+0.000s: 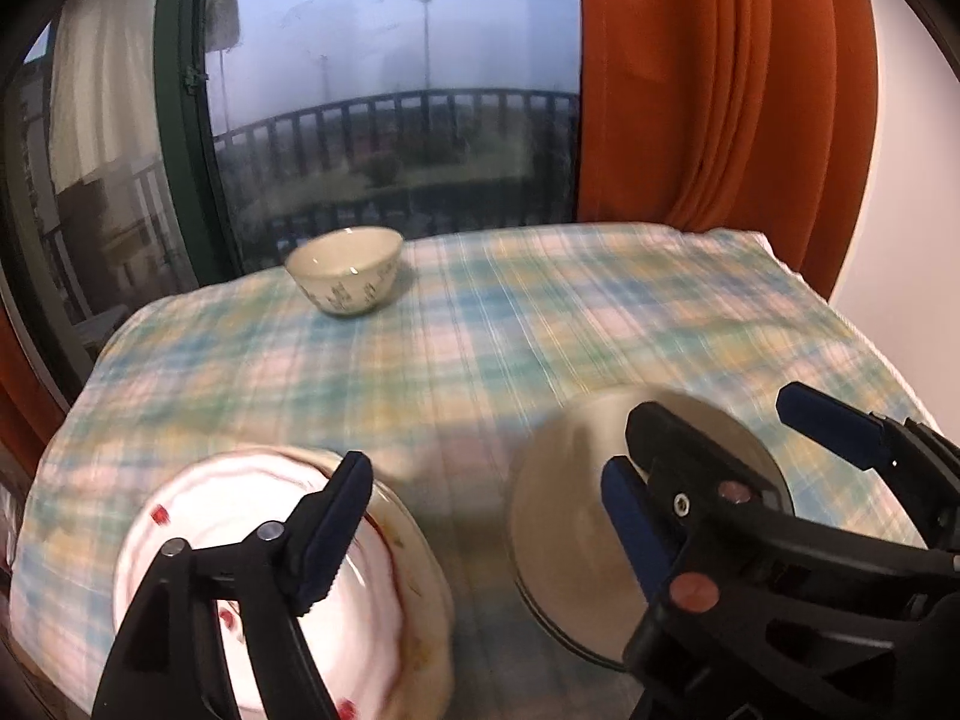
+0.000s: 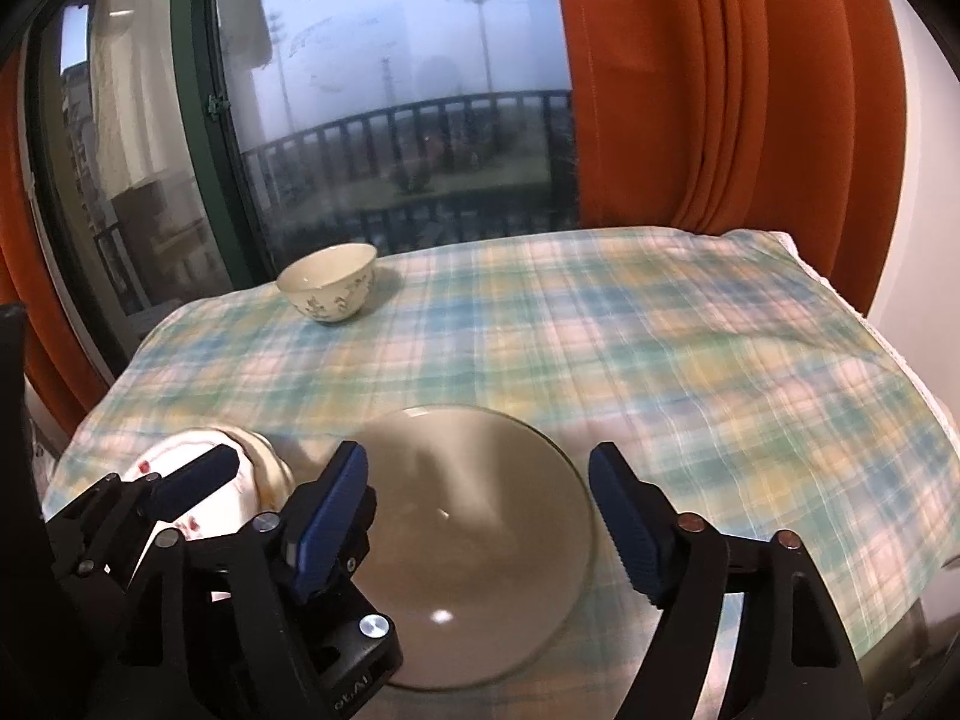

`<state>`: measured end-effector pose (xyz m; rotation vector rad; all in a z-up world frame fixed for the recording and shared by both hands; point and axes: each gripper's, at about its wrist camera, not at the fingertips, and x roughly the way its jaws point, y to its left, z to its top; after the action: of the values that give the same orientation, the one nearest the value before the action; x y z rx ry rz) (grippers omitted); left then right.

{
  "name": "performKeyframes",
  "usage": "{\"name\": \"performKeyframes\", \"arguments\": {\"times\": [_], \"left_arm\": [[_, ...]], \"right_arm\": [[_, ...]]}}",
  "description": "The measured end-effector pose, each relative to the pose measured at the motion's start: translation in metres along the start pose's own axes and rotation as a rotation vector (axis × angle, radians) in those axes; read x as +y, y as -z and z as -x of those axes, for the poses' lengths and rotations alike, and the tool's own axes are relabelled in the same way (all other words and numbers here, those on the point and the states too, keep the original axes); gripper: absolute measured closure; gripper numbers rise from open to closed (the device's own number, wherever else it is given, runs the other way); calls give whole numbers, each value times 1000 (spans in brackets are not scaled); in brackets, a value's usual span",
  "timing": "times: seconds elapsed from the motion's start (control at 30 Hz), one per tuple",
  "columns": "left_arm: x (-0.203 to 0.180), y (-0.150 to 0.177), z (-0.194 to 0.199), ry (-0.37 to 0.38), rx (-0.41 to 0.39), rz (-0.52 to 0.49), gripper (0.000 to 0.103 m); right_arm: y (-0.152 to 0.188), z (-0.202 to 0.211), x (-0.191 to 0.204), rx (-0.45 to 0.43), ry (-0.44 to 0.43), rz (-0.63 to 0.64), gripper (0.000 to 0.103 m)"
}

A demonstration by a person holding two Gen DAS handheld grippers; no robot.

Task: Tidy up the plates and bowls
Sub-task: 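Lower the second plain plate onto the first and open both grippers, then move both grippers to the rim of the stacked plain plates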

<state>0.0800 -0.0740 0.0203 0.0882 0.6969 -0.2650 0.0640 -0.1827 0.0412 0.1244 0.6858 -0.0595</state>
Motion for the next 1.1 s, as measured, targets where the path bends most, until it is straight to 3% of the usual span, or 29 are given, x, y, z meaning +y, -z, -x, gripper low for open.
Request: {"name": "performKeyframes", "arguments": {"times": [0.53, 1.1], "left_arm": [[52, -66, -10, -39, -16, 46, 19], [100, -136, -70, -106, -22, 89, 19]], "right_arm": [[-74, -25, 50, 19, -45, 76, 21], [-152, -102, 85, 20, -89, 111, 19]]}}
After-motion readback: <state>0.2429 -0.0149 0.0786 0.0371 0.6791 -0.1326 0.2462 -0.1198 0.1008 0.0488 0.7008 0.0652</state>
